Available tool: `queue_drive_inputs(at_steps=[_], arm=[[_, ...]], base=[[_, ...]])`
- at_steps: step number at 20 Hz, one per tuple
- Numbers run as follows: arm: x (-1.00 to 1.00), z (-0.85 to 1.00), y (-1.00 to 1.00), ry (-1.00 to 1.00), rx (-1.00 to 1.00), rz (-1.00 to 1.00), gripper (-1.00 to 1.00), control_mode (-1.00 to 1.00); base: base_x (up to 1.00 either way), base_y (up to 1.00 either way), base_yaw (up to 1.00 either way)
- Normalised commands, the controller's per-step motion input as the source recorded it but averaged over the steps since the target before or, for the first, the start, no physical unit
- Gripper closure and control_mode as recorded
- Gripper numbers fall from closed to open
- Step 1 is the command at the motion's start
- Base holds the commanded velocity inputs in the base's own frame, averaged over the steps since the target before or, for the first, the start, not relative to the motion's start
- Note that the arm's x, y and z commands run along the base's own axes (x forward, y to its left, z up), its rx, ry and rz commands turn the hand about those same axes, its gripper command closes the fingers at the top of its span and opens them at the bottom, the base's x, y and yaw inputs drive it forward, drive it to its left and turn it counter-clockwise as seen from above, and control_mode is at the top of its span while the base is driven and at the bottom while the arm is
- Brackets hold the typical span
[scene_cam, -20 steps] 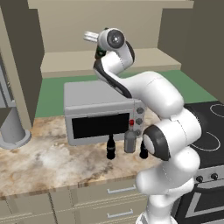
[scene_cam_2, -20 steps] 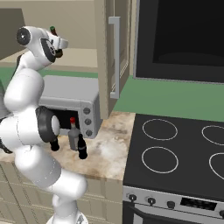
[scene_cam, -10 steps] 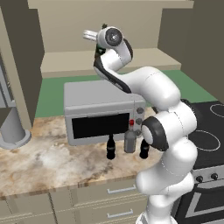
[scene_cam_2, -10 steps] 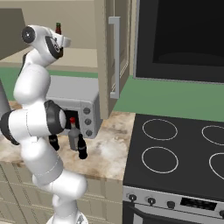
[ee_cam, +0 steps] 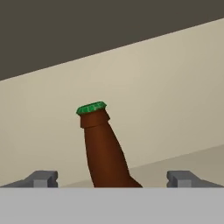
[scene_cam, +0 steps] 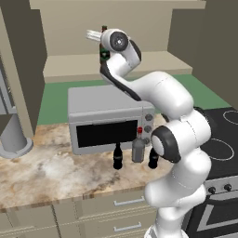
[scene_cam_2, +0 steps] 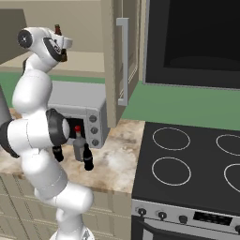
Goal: Sort all alcoholic drinks to one cabinet, and non-alcoholic drinks to the other.
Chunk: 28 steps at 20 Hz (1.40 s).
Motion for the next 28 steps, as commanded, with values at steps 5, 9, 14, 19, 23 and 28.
queue_drive_inputs(at_steps=[5, 9, 14, 19, 23, 28], arm=[[-0.53, 0.21, 0.0, -0.08, 0.0, -0.02, -1.0, -1.0], [-0.73, 0.23, 0.0, -0.06, 0.0, -0.03, -1.0, -1.0], [-0.85, 0.2, 0.0, 0.0, 0.0, -0.05, -1.0, -1.0], [-0.99, 0.02, -0.06, 0.03, 0.02, -0.06, -1.0, -1.0], [-0.94, 0.0, -0.2, 0.11, 0.07, -0.06, -1.0, -1.0], [-0.81, 0.0, -0.26, 0.15, 0.1, -0.07, -1.0, -1.0]], base=[[0.0, 0.0, 0.0], [0.0, 0.0, 0.0], [0.0, 0.0, 0.0], [0.0, 0.0, 0.0], [0.0, 0.0, 0.0], [0.0, 0.0, 0.0]])
